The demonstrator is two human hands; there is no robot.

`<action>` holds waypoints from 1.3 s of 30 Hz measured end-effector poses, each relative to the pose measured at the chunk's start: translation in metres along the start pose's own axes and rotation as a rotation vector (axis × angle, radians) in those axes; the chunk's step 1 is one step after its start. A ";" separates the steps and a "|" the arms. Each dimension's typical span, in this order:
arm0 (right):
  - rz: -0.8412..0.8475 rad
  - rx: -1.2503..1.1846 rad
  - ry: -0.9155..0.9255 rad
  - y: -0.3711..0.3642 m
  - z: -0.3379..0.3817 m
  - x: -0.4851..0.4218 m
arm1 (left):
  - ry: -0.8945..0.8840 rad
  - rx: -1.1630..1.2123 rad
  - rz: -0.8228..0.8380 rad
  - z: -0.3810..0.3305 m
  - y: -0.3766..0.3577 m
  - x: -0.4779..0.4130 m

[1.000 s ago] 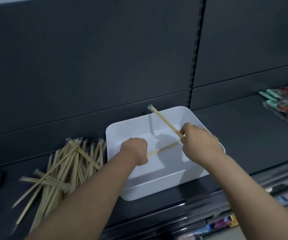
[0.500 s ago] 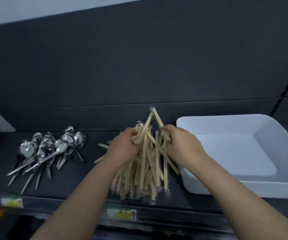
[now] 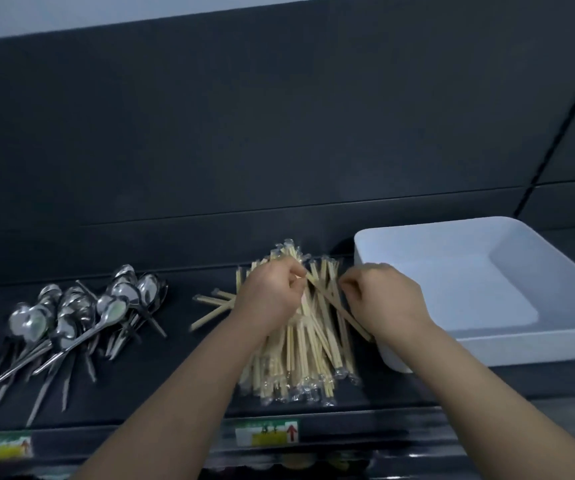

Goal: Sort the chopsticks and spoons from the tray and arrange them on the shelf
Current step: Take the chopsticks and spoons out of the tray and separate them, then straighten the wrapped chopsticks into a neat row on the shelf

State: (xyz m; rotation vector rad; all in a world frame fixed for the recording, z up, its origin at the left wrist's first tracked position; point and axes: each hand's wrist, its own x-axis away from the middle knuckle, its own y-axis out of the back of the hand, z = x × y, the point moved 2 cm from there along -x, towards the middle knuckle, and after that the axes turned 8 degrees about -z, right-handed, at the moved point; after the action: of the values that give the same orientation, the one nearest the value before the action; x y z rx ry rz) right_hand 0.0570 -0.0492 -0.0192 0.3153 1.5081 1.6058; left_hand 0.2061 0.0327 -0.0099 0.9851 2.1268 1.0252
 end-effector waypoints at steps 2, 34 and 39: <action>-0.048 0.051 -0.052 0.011 -0.022 0.009 | -0.067 0.037 0.028 -0.020 -0.010 -0.007; -0.067 -0.144 -0.125 0.120 -0.324 0.084 | 0.110 0.291 0.246 -0.267 -0.180 -0.025; -0.086 -0.017 -0.256 0.133 -0.373 0.093 | 0.093 0.428 0.271 -0.321 -0.219 -0.018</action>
State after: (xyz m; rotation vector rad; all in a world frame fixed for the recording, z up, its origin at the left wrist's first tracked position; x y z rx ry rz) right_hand -0.3143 -0.2161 -0.0196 0.4240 1.2953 1.4506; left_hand -0.1017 -0.2051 -0.0134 1.4871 2.3930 0.7576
